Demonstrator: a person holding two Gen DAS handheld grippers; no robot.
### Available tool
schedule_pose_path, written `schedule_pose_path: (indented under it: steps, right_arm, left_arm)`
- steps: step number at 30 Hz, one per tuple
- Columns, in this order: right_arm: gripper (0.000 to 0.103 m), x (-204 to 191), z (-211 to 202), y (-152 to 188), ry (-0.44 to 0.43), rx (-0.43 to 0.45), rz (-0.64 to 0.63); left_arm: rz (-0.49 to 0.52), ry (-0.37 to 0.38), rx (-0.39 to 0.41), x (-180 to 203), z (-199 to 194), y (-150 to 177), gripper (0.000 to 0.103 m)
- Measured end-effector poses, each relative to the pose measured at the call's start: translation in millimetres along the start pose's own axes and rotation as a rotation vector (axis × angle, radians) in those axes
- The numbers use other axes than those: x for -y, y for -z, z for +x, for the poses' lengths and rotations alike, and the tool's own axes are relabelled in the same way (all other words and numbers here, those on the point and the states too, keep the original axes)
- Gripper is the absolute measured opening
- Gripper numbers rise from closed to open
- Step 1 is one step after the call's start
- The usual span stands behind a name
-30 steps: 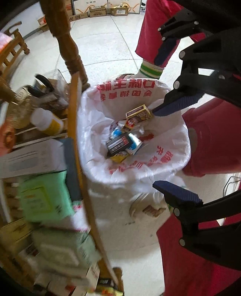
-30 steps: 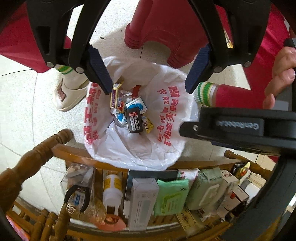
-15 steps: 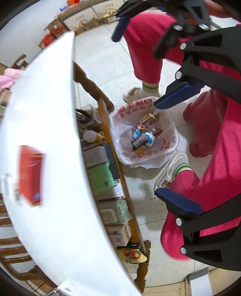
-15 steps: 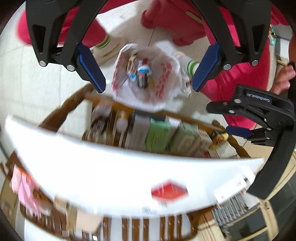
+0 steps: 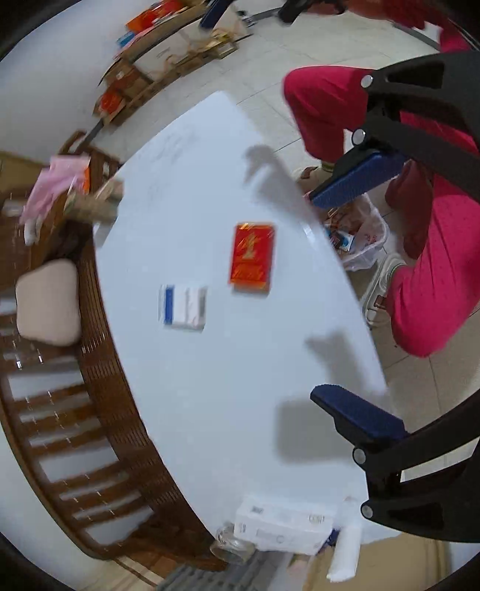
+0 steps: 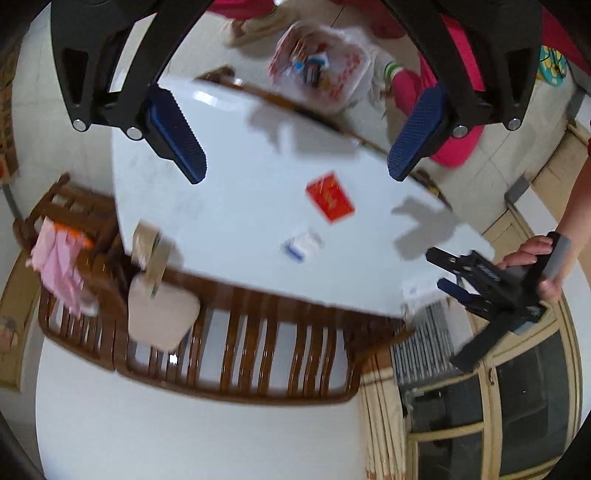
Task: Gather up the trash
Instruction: 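Raise both open tools back over the table toward the medicine box and red box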
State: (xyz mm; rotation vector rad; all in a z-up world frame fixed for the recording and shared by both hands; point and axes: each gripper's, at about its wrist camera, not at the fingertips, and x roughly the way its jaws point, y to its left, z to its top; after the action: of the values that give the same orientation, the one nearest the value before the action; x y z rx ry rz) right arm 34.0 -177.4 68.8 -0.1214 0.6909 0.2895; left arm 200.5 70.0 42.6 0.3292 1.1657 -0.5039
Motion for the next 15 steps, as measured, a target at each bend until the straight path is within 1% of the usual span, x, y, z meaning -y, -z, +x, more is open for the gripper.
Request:
schedule_pose_path:
  steps: [4, 8, 11, 15]
  right_arm:
    - [0.096, 12.7, -3.0, -39.3, -0.021, 0.034, -0.021]
    - [0.096, 24.4, 5.8, -72.8, -0.040, 0.058, -0.042]
    - [0.096, 26.9, 20.6, -85.3, -0.047, 0.059, -0.069]
    - [0.096, 22.9, 52.8, -90.6, -0.076, 0.021, -0.123]
  left_arm:
    - [0.014, -0.006, -0.027, -3.7, 2.6, -37.4, 0.094]
    - [0.046, 0.002, -0.047, -4.1, 13.5, -65.0, 0.094]
    - [0.063, 0.005, -0.063, -0.9, 27.5, -86.2, 0.094]
    - [0.092, 0.001, -0.116, 5.9, 59.5, -109.8, 0.094]
